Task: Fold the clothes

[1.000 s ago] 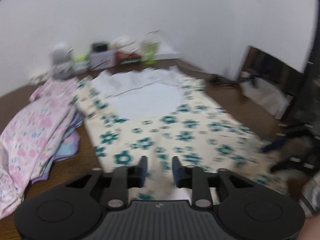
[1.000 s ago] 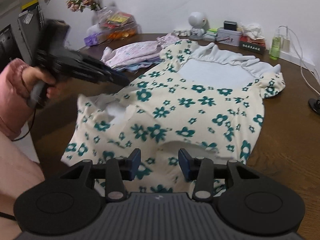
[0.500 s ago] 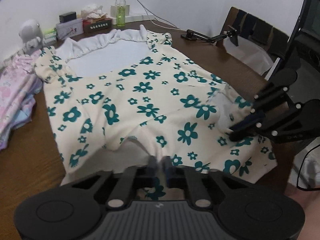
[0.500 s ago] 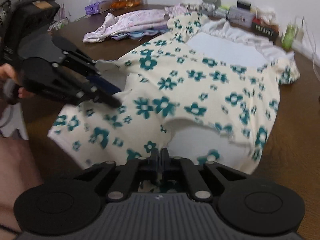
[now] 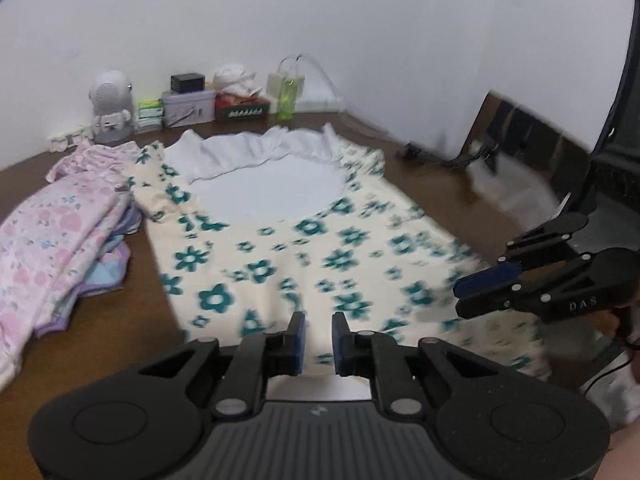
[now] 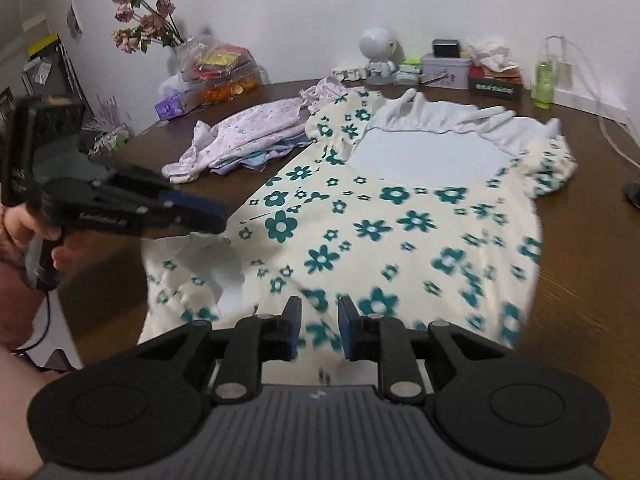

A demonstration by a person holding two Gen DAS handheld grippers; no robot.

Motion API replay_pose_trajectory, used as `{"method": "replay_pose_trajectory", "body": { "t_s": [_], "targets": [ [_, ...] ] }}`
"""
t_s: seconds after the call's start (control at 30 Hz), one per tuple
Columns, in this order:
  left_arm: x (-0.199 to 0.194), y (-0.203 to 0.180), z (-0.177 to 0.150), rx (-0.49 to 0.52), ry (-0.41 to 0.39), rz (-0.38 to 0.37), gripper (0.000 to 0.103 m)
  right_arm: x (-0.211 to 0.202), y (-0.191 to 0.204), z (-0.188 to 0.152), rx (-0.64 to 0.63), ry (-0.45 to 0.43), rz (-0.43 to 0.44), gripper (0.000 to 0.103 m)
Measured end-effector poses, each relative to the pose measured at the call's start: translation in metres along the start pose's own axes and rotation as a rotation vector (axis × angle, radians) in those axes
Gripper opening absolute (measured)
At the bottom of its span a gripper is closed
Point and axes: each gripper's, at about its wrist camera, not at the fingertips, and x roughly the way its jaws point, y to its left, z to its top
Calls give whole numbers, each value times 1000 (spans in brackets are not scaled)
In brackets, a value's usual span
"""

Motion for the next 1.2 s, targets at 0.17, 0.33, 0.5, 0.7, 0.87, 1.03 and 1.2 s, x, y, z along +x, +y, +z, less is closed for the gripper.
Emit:
{"method": "replay_pose_trajectory", "body": {
  "t_s": [0.17,0.33,0.5,0.7,0.87,1.03,1.2],
  "targets": [
    [20,1,-14,64,85,60,10,43,25,-1,-94,99,7,20],
    [4,16,-17,13,48,6,11,32,39,-1,-201,170,13,20],
    [-6,38,-10,-67,-13,25,10,31,39,28,-173,64,39,20],
    [26,35,-12,-6,66,52,5,86,56,40,-221,134,59,17],
    [26,37,-18,55,60,125,6,82,65,26,-277,196,68,16],
    [23,38,-17,54,58,156,12,58,55,21,-212,191,120,18],
    [21,28,-10,80,37,129,12,25,20,21,-93,102,43,19]
  ]
}}
